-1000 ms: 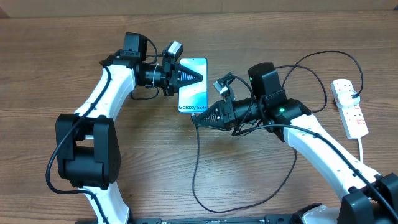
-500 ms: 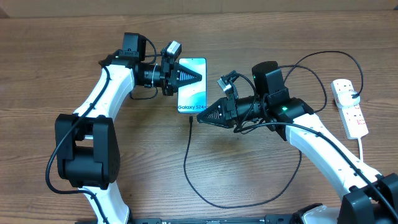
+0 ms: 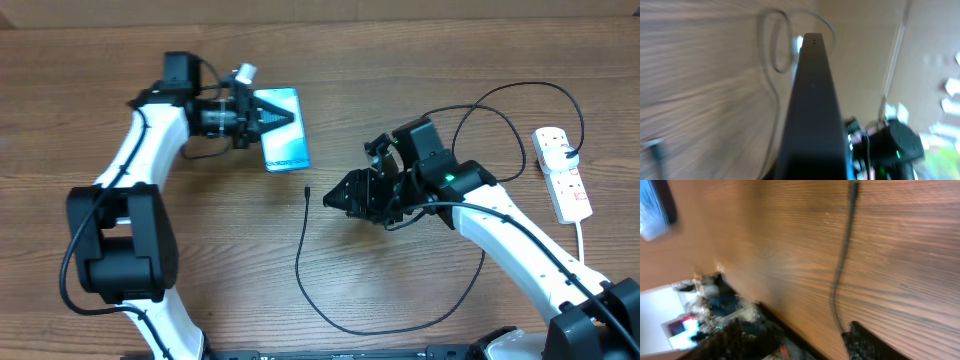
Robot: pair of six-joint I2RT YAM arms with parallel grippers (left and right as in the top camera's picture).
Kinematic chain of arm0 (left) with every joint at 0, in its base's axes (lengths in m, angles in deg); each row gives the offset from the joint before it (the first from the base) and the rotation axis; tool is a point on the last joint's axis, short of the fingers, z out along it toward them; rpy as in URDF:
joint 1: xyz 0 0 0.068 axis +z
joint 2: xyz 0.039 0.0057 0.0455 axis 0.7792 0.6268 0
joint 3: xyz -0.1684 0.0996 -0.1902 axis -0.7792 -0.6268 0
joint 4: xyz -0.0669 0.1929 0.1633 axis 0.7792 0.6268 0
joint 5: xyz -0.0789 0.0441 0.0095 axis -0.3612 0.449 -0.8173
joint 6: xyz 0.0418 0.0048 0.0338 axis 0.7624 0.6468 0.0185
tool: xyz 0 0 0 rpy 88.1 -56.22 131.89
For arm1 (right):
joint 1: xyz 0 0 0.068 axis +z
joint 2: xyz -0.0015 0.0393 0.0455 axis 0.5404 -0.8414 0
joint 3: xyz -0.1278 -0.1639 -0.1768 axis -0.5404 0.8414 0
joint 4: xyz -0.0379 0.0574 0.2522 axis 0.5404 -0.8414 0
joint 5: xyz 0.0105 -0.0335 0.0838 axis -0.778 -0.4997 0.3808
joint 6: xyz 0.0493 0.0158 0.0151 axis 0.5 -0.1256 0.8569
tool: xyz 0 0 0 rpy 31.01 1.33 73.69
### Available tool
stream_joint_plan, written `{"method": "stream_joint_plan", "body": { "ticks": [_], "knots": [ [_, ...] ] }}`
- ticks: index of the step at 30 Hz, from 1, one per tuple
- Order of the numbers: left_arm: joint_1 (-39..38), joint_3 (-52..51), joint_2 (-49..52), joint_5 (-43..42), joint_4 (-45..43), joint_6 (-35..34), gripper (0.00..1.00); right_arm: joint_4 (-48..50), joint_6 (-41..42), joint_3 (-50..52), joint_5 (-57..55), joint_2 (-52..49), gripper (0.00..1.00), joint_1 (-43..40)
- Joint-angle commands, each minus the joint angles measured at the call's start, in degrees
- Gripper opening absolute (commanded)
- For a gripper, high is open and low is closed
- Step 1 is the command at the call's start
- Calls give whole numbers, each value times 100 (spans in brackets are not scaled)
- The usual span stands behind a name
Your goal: Plug charger to phone and switch on socket
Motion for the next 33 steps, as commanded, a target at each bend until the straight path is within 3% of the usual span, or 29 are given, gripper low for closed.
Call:
{"method": "stream_joint_plan", "body": {
  "ticks": [1, 9, 18, 21, 28, 33],
  "knots": [
    [358, 76, -87, 621, 203, -114, 4, -450, -151, -546, -1154, -48, 70, 289],
    [955, 76, -87, 1117, 752, 98, 4, -1840, -625, -2345, -2841, -1187, 72, 1080],
    [1093, 76, -87, 1285, 1204, 584, 4, -1624, -645, -2774, -3327, -2809, 64, 1499],
    [1091, 76, -87, 1384, 1266, 627, 4, -1580, -632, -2774, -3340, -3163, 59, 1499],
    [1091, 76, -87, 1394, 1290, 629, 4, -1578, -629, -2774, -3432, -3462, 30, 1499],
    [1088, 76, -87, 1394, 1303, 629, 4, -1882, -544, -2774, -3692, -3462, 29, 1405]
  ]
}}
